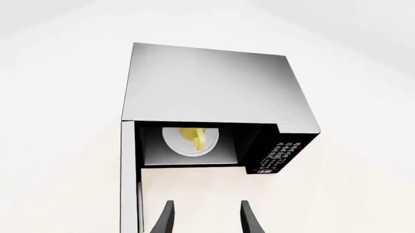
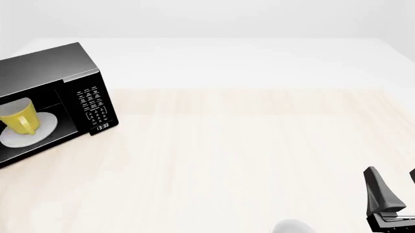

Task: Put the yellow and white mug in the microwave and close it.

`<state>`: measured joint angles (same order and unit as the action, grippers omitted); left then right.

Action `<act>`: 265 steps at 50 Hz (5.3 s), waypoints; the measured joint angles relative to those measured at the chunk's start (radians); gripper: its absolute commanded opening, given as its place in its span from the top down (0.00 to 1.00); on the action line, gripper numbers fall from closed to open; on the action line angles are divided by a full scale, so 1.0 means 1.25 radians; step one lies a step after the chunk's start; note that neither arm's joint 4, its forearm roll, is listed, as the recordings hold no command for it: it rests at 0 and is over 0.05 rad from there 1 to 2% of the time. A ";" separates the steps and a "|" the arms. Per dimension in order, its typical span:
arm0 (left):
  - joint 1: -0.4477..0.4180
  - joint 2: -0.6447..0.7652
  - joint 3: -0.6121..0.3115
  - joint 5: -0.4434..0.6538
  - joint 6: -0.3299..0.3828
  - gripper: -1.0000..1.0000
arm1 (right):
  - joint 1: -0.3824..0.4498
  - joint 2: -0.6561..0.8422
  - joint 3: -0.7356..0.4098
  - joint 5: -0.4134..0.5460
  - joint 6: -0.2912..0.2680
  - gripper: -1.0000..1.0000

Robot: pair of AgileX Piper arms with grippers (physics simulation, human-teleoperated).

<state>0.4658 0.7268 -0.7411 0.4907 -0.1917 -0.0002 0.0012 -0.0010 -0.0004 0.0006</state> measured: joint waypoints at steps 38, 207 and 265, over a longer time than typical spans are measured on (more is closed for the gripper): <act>0.159 -0.030 -0.157 0.103 0.003 0.00 | 0.000 0.000 0.000 0.000 0.000 0.00; 0.566 0.327 0.019 -0.096 0.147 0.00 | 0.000 0.000 0.000 0.000 0.000 0.00; 0.403 0.451 0.059 -0.198 0.181 0.00 | 0.000 0.000 0.000 0.000 0.000 0.00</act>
<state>0.9697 1.2910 -0.6669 0.2432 0.0351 -0.0002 0.0012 -0.0010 -0.0004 0.0006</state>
